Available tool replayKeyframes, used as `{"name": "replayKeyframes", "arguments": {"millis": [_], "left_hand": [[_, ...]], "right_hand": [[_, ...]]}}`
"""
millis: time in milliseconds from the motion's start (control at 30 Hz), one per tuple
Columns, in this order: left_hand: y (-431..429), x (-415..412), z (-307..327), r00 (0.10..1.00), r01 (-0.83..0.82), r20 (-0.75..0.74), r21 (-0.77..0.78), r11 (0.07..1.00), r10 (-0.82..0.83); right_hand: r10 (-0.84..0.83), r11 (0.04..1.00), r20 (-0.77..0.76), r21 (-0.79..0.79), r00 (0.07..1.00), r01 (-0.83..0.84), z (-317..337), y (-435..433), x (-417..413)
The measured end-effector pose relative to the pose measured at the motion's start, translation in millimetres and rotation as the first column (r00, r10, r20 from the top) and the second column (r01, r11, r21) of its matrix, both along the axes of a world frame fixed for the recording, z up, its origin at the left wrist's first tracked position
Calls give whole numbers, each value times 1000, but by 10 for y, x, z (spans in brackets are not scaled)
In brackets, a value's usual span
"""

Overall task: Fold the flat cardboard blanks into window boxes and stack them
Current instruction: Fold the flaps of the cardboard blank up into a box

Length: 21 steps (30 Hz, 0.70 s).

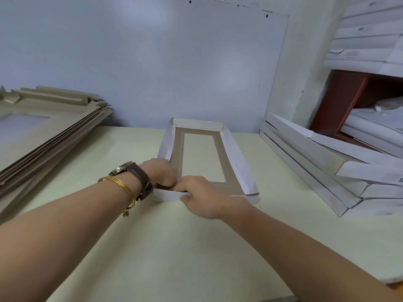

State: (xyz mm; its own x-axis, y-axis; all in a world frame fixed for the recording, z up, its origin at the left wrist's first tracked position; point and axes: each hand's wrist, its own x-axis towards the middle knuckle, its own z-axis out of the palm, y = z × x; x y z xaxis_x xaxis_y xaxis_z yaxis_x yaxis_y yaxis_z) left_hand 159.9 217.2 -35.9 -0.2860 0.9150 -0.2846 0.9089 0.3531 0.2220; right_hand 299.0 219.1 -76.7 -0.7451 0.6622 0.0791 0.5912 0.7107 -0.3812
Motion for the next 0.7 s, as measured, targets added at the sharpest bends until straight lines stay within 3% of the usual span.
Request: {"name": "replayKeyframes", "arguments": {"millis": [367,700], "left_hand": [[-34,-266,77,954,-60,295,-2,998,58],[-92,-301,98,936,-9,352,-11,1000,12]], "right_hand": [[-12,1000,6,12,1000,12,6,7,-8],[-1,1000,27,29,1000,0,36,-6,-4]]}}
